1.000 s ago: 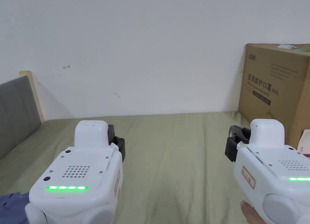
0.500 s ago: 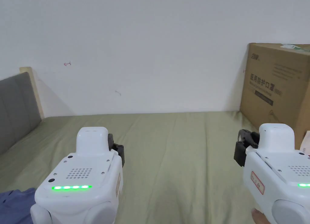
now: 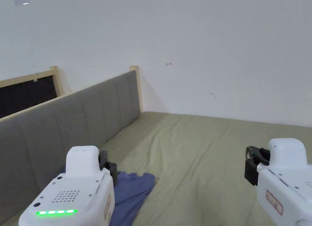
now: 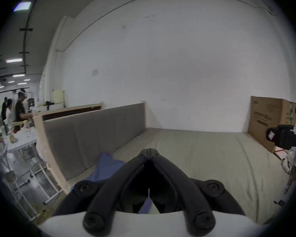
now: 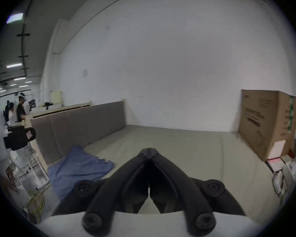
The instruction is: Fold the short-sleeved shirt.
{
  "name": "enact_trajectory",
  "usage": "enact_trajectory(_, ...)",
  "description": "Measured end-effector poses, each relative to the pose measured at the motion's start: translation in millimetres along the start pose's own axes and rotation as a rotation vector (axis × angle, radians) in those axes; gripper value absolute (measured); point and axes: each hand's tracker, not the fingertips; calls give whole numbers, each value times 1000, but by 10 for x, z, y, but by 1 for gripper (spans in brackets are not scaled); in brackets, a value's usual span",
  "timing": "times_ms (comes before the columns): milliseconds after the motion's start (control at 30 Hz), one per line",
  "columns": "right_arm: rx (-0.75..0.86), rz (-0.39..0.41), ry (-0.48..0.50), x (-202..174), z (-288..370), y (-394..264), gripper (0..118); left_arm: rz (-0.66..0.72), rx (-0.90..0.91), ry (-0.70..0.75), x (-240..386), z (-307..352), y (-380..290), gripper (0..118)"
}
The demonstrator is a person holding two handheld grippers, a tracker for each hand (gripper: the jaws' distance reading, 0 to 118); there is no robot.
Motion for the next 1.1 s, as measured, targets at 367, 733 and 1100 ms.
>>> enact_trajectory(367, -80, 65, -3, -106, -168, -33, 0, -73, -143, -96, -546, -630, -17, 0)
enact_trajectory(733, -228, 12, -43, 465, -283, -425, 0, 171, -853, -139, -1227, -2773, -998, 101)
enact_trajectory(1100, -400, -23, -84, 953, -507, -920, 0, -91, -985, -117, -546, -3281, -2138, 118)
